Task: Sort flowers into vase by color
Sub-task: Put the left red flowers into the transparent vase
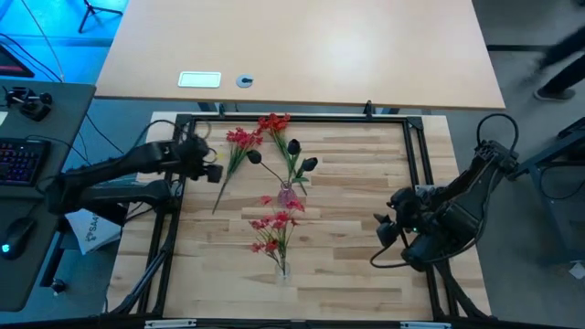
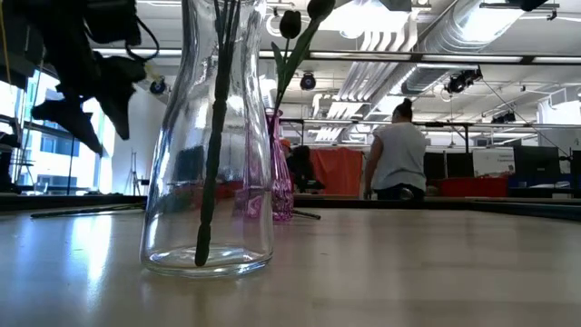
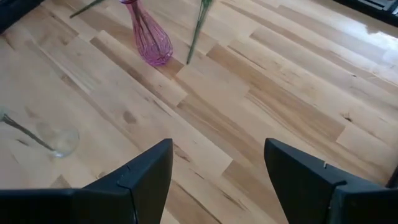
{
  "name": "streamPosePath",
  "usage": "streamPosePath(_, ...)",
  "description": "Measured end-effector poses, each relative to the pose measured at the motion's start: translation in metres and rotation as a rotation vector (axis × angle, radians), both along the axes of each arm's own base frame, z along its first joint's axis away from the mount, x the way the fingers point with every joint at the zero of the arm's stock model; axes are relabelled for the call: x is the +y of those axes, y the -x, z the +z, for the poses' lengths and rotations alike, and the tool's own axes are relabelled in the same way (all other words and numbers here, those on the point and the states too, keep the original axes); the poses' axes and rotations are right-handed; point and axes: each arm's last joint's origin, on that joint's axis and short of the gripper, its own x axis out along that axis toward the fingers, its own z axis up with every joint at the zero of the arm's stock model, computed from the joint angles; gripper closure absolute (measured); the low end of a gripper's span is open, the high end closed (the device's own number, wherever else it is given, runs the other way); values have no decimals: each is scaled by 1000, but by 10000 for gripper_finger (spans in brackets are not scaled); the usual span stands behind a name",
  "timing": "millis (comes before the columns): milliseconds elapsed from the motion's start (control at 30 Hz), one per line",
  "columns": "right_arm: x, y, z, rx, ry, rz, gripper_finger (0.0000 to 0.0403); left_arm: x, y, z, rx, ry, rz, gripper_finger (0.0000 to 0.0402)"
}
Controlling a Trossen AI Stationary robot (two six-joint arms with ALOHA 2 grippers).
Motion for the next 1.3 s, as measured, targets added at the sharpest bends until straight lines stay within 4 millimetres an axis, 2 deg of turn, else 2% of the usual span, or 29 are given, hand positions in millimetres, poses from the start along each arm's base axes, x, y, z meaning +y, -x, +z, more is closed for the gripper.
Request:
streamPosePath(167, 1, -1, 0, -6, -12, 0, 155, 14, -28, -16, 125, -61, -58, 131)
streamPosePath(300, 2, -2, 0, -15, -28, -2, 155, 27, -43, -36, 242, -68, -82, 131)
streamPosePath(500, 2, -3, 0, -24, -38, -9, 155, 44, -64, -64, 266, -27, -155, 131)
streamPosePath(700, 2, -3, 0, -39, -56, -36, 155, 50, -75, -87, 325, -12, -179, 131)
streamPosePath(867, 3, -3, 0, -55, -71, -49, 155, 52, -78, -98, 380, 3, -203, 138)
streamPosePath(933, 4, -5, -1, -63, -67, -50, 155, 52, -79, -101, 387, 13, -222, 160)
streamPosePath(1000, 6, -7, -2, -68, -63, -50, 155, 52, -80, -102, 382, 29, -231, 198)
streamPosePath(1167, 15, -15, -11, -49, -50, -49, 155, 51, -79, -99, 354, 36, -236, 361)
streamPosePath(1200, 17, -17, -13, -45, -52, -49, 155, 51, -78, -97, 341, 35, -240, 379)
streamPosePath(1300, 26, -24, -19, -49, -72, -34, 155, 49, -74, -85, 299, 12, -236, 383)
